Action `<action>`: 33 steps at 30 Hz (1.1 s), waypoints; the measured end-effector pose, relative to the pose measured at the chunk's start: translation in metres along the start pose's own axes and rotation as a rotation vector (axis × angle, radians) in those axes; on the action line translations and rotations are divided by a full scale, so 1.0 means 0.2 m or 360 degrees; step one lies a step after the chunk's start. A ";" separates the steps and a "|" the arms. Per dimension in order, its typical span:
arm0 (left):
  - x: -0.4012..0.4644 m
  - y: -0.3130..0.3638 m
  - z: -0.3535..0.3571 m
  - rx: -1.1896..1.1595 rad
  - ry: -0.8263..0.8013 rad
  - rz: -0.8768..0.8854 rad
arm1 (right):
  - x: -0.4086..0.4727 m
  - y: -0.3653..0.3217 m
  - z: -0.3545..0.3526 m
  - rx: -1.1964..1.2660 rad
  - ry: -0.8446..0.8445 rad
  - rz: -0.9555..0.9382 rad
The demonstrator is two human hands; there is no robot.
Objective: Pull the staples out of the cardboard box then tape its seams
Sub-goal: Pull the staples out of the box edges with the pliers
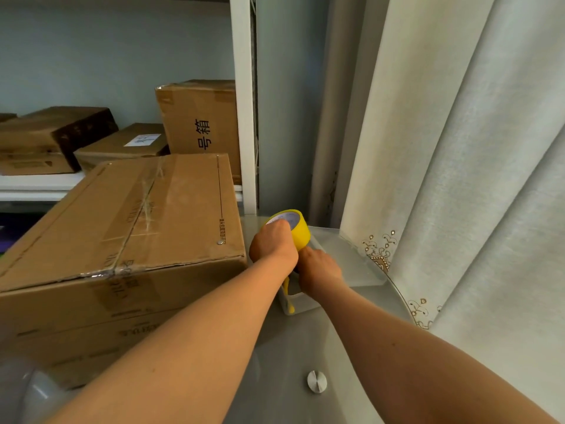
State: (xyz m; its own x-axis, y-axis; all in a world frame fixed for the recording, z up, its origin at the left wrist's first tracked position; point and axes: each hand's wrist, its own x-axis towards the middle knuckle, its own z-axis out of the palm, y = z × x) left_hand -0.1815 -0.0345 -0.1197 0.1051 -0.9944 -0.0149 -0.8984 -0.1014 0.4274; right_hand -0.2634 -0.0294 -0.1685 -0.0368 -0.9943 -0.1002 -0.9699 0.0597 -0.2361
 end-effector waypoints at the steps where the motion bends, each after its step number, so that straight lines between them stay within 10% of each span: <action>1: 0.00 0.00 -0.01 -0.0034 0.0032 -0.0009 | 0.00 0.00 0.00 0.0028 0.0020 0.0012; 14: -0.06 0.00 -0.07 0.0058 -0.0099 0.0137 | 0.02 0.11 -0.24 0.1530 0.0356 0.0575; 33: -0.10 -0.09 0.13 0.0016 -0.0533 0.0171 | -0.08 0.13 -0.25 0.1437 0.0284 0.0377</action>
State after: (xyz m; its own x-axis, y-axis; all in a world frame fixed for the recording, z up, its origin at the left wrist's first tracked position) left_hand -0.1782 -0.0138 -0.1514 -0.1346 -0.9543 -0.2667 -0.9009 0.0059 0.4339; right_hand -0.3002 -0.0168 -0.1253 -0.3176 -0.9419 -0.1098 -0.3825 0.2332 -0.8940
